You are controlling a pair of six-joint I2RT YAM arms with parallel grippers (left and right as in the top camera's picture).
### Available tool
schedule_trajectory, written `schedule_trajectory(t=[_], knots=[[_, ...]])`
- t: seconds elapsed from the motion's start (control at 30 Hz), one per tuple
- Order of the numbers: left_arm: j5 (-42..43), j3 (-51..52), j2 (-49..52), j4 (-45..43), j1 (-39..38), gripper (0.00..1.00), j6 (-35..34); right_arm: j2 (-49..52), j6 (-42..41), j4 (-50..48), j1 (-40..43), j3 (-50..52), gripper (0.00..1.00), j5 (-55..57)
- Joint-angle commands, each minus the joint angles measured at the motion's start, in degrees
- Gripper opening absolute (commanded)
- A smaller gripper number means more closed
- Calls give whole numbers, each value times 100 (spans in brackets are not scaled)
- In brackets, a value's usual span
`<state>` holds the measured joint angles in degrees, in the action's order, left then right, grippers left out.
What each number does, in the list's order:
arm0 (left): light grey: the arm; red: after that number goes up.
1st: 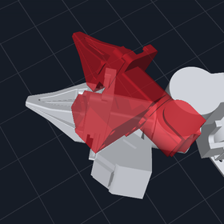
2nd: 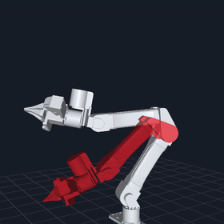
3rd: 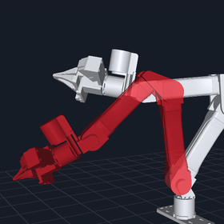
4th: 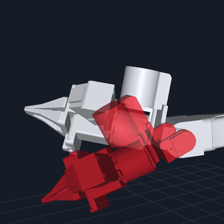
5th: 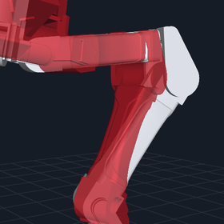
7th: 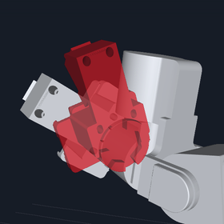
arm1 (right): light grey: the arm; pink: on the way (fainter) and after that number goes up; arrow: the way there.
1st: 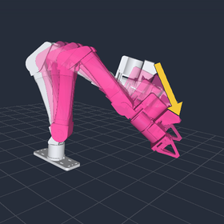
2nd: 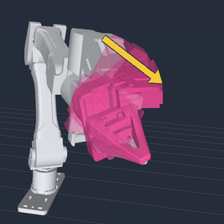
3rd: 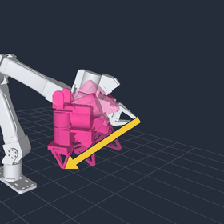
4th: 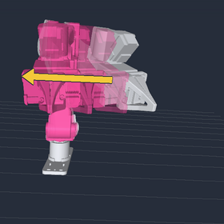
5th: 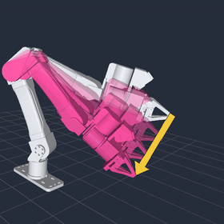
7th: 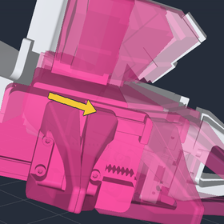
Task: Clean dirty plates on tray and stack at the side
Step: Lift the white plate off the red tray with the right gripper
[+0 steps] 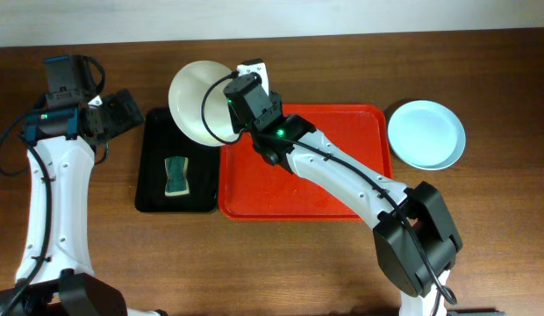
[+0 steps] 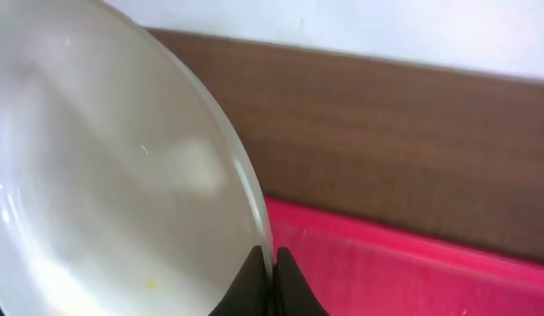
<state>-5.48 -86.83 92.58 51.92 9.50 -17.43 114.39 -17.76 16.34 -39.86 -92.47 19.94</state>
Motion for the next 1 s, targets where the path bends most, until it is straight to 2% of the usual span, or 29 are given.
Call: schedule_trajectory(t=[0.0, 0.27, 0.57, 0.67, 0.9, 0.97], knots=[[57, -9, -2, 9, 11, 99, -59, 0, 748, -291, -127, -109, 4, 175], [57, -9, -2, 9, 11, 99, -59, 0, 2203, -1268, -437, -109, 4, 175], [57, -11, -2, 9, 11, 99, -59, -2, 4354, -2057, -675, -109, 4, 245], [57, -9, -2, 9, 11, 99, -59, -2, 4752, -2426, -734, -109, 4, 682], [57, -9, -2, 9, 11, 100, -59, -2, 4819, -3604, -813, -109, 4, 1202], [57, -9, -2, 9, 11, 99, -59, -2, 5136, -3829, -813, -109, 4, 1204]])
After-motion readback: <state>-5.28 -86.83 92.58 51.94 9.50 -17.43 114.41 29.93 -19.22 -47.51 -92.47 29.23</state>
